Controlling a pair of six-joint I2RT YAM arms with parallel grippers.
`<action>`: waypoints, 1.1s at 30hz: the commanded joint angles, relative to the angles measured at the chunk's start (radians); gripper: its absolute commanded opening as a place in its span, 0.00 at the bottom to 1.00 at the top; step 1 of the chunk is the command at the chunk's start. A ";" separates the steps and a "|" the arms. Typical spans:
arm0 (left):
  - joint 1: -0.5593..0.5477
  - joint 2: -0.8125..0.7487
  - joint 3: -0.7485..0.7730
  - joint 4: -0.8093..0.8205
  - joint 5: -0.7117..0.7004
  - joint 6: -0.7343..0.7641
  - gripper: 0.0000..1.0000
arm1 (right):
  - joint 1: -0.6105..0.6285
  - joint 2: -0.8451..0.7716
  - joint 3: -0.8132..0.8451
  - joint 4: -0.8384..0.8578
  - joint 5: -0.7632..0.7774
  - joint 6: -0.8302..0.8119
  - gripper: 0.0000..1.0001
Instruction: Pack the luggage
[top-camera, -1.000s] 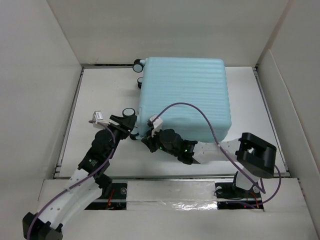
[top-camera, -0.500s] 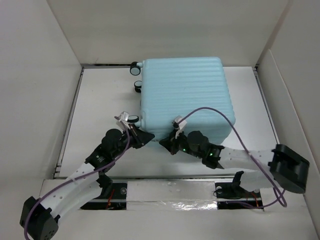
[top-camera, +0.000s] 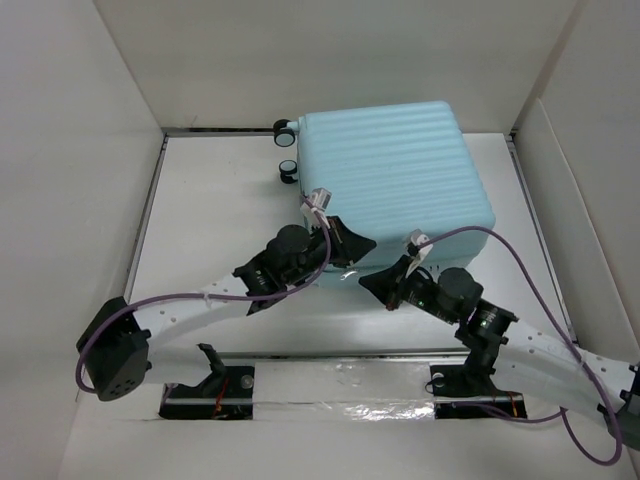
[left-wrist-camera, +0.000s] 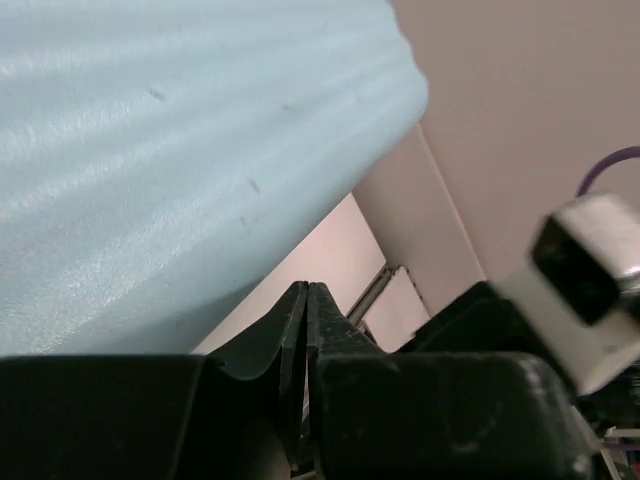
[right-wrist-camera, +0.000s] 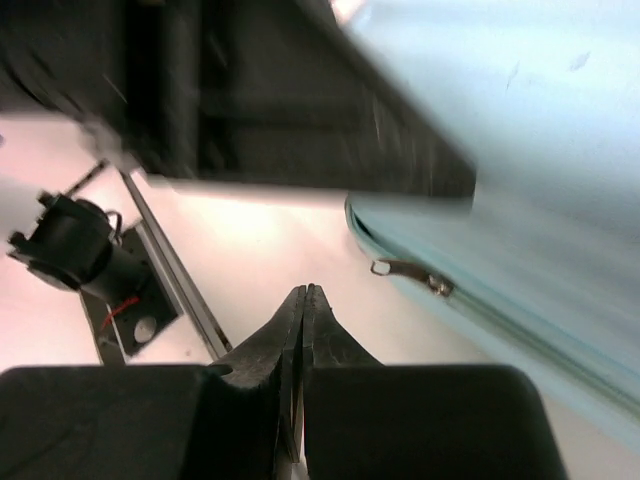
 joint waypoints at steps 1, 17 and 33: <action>0.002 -0.093 0.030 0.078 -0.041 0.042 0.00 | 0.015 0.036 -0.050 -0.025 -0.027 0.036 0.00; 0.648 -0.132 0.105 -0.038 0.011 -0.097 0.86 | 0.016 0.027 -0.035 -0.047 0.071 0.033 0.03; 0.803 0.712 0.811 0.036 0.221 -0.045 0.90 | 0.055 -0.021 -0.101 -0.025 0.059 0.057 0.32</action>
